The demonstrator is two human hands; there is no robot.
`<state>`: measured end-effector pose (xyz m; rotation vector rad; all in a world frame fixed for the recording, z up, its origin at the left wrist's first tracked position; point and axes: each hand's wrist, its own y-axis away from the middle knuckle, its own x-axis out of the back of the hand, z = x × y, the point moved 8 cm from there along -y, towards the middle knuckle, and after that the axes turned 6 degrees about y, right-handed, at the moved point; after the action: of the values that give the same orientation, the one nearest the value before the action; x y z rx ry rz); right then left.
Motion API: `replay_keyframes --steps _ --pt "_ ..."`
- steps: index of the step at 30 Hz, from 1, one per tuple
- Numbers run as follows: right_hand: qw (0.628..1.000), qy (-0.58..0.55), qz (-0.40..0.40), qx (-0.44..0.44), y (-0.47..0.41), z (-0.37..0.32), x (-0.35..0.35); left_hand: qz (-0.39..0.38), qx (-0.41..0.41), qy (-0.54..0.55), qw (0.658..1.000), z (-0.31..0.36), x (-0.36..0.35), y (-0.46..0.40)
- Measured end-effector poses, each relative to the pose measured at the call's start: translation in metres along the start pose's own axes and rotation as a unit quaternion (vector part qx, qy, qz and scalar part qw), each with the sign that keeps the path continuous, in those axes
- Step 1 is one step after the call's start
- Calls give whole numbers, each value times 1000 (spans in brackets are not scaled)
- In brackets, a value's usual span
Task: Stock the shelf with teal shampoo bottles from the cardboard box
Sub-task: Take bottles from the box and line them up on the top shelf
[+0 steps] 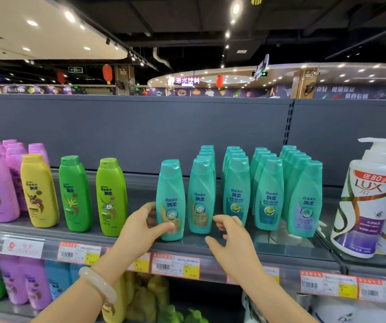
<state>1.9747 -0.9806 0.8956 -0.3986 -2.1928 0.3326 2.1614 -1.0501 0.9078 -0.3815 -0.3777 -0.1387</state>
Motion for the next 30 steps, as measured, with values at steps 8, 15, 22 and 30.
replay_keyframes --steps 8,15,22,30 --pt "1000 -1 -4 -29 -7 7 -2 -18 49 -2 999 -12 -10 -31" --pt "997 -12 -10 -74 -23 16 -2 0 90 29 996 -23 -14 -53" --pt "998 -6 -8 -68 -29 18 -8 -9 129 7 992 -28 -23 -65" --pt "991 14 -21 -129 -38 24 -16 -52 118 45 991 -37 -23 -76"
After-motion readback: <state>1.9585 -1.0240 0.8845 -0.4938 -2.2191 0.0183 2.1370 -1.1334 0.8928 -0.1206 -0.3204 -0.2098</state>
